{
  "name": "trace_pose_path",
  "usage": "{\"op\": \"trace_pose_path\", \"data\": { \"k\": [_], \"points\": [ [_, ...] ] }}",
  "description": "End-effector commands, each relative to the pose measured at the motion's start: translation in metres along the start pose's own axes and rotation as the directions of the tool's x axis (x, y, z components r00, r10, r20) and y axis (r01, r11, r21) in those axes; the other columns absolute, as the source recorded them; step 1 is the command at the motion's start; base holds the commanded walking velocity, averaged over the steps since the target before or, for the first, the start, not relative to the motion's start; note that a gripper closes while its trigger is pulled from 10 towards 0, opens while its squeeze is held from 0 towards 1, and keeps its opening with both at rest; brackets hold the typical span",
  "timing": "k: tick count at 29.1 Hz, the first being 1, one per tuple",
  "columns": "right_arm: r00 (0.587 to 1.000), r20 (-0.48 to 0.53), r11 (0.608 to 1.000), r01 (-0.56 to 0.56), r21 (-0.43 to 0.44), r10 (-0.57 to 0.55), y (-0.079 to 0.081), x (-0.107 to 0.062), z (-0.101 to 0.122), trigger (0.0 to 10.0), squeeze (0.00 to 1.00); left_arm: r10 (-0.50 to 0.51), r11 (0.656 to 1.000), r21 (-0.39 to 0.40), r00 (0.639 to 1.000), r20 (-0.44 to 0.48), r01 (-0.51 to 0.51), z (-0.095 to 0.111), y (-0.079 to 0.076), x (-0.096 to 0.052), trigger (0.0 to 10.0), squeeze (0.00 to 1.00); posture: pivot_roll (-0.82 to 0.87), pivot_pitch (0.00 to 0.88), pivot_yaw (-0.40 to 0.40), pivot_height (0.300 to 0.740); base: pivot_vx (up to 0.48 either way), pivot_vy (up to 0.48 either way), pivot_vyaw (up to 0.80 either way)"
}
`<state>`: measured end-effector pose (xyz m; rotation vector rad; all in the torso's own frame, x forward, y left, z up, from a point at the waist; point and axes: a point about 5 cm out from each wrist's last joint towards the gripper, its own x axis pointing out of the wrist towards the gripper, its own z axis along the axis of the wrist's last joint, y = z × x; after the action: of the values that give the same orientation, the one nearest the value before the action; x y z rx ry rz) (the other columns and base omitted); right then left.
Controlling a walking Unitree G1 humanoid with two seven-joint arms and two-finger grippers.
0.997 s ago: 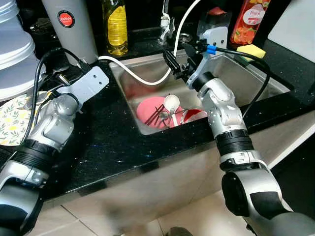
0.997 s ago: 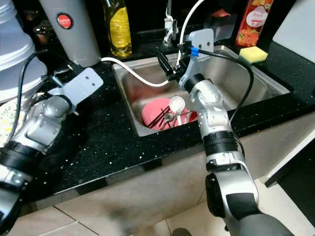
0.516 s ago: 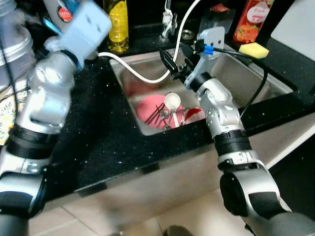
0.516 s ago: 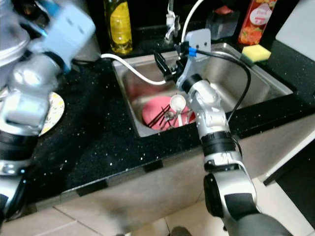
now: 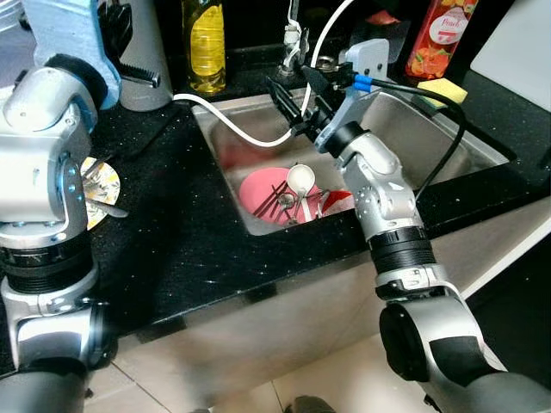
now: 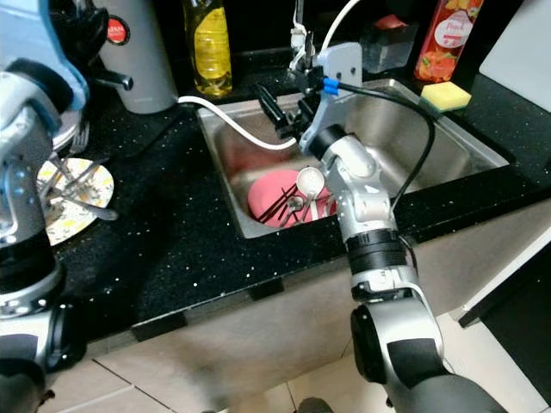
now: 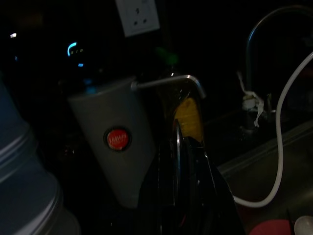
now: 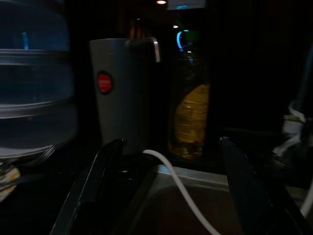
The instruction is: Kitchen organization
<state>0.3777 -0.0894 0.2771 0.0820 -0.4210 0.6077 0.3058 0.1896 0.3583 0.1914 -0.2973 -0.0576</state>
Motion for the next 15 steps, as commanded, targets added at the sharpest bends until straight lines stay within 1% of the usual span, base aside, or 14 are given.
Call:
{"op": "trace_pose_path", "data": {
  "k": [1,2,3,4,5,8,10,11,12,14,15],
  "points": [
    [1.000,0.016,1.000,-0.020,-0.002,0.020,0.004,0.004,0.006,10.0,0.00,-0.003,0.999,-0.051,1.000,-0.006,0.002,-0.003,0.000,-0.003,10.0,0.00,0.07,0.009,-0.037,0.740,0.000,0.000,0.00],
    [1.000,0.016,1.000,-0.020,-0.002,0.020,0.004,0.004,0.006,10.0,0.00,-0.003,0.999,-0.051,1.000,-0.006,0.002,-0.003,0.000,-0.003,10.0,0.00,0.07,0.009,-0.037,0.740,0.000,0.000,0.00],
    [1.000,0.019,1.000,-0.021,0.000,0.021,0.004,0.004,0.006,10.0,0.00,-0.008,0.997,-0.075,1.000,-0.004,0.007,-0.004,0.001,-0.003,10.0,0.00,0.07,0.006,-0.039,0.740,0.000,0.000,0.00],
    [1.000,0.023,1.000,-0.022,0.007,0.022,0.005,0.004,0.007,10.0,0.00,-0.007,0.993,-0.116,1.000,-0.001,0.007,-0.002,0.003,-0.004,10.0,0.00,0.07,0.003,-0.041,0.740,0.000,0.000,0.00],
    [1.000,0.023,1.000,-0.022,0.007,0.022,0.005,0.004,0.007,10.0,0.00,-0.007,0.993,-0.116,1.000,-0.001,0.007,-0.002,0.003,-0.004,10.0,0.00,0.07,0.003,-0.041,0.740,0.000,0.000,0.00],
    [0.998,0.033,0.998,-0.049,0.029,0.048,0.009,0.005,0.009,10.0,0.00,-0.010,0.977,-0.213,1.000,0.010,0.012,0.000,0.006,-0.006,10.0,0.00,0.07,0.002,-0.043,0.740,0.000,0.000,0.00],
    [0.993,0.067,0.991,-0.106,0.081,0.100,0.014,0.005,0.016,10.0,0.00,-0.037,0.952,-0.302,0.999,0.015,0.039,0.000,0.007,-0.009,10.0,0.00,0.08,0.002,-0.036,0.740,0.000,0.000,0.00],
    [0.993,0.067,0.991,-0.106,0.081,0.100,0.014,0.005,0.016,10.0,0.00,-0.037,0.952,-0.302,0.999,0.015,0.039,0.000,0.007,-0.009,10.0,0.00,0.08,0.002,-0.036,0.740,0.000,0.000,0.00],
    [0.984,0.090,0.981,-0.163,0.108,0.153,0.019,0.004,0.021,10.0,0.00,-0.079,0.928,-0.363,0.996,0.034,0.086,0.001,0.006,-0.012,10.0,0.00,0.08,0.001,-0.034,0.740,0.000,0.000,0.00],
    [0.984,0.090,0.981,-0.163,0.108,0.153,0.019,0.004,0.021,10.0,0.00,-0.079,0.928,-0.363,0.996,0.034,0.086,0.001,0.006,-0.012,10.0,0.00,0.08,0.001,-0.034,0.740,0.000,0.000,0.00],
    [0.976,0.107,0.971,-0.204,0.123,0.191,0.022,0.003,0.025,10.0,0.00,-0.109,0.908,-0.402,0.993,0.051,0.120,0.002,0.005,-0.014,10.0,0.00,0.08,0.001,-0.034,0.740,0.000,0.000,0.00]
  ]
}}
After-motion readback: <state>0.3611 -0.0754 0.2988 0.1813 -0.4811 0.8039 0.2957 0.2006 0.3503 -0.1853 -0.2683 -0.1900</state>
